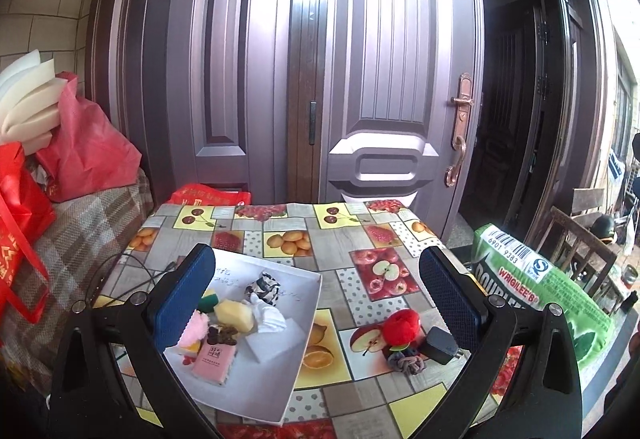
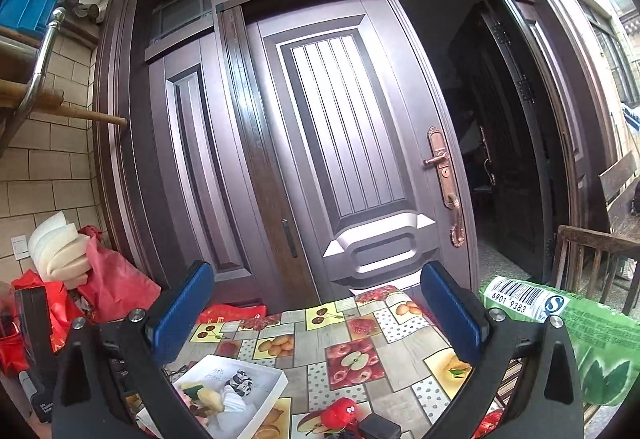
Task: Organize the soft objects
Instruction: 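Grasp the blue-brown rope knot with the left tool while the right tool grasps the red apple plush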
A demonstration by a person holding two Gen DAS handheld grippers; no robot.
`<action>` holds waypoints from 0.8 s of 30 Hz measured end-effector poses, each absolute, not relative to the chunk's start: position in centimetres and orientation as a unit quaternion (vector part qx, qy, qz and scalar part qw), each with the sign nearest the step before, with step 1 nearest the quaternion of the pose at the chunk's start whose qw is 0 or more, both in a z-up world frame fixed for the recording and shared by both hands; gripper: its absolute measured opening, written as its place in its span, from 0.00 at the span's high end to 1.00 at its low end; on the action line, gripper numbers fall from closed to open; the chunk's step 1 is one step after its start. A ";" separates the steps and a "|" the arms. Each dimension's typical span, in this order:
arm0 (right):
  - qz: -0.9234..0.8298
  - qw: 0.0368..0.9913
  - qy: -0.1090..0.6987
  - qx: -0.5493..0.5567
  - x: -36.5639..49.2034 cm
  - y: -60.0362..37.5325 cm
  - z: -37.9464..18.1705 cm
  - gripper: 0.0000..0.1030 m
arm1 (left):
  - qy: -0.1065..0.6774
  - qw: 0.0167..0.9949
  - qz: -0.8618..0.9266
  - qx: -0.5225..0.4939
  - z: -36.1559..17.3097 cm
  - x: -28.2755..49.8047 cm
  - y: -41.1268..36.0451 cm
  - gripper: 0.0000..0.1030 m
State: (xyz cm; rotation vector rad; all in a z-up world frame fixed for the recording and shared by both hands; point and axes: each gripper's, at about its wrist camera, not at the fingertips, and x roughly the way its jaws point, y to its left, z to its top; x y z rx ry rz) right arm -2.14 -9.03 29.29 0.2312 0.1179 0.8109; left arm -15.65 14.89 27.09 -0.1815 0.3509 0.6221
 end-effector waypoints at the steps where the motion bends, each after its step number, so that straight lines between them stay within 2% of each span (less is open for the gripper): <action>1: 0.390 0.912 0.059 0.113 -1.9 -9.2 29.2 0.00 | 0.176 0.934 0.298 -0.085 26.9 -15.1 14.5 0.00; 9: 0.357 0.925 0.063 0.109 -0.3 -11.6 29.0 0.00 | 0.209 0.938 0.262 -0.083 24.8 -10.7 12.9 0.00; 14: 0.333 0.935 0.067 0.098 0.8 -13.2 28.7 0.00 | 0.246 0.935 0.241 -0.090 21.7 -6.9 12.2 0.00; 24: 0.270 0.953 0.102 0.086 4.3 -17.3 27.2 0.00 | 0.438 0.876 0.162 -0.119 7.0 -0.1 11.1 0.00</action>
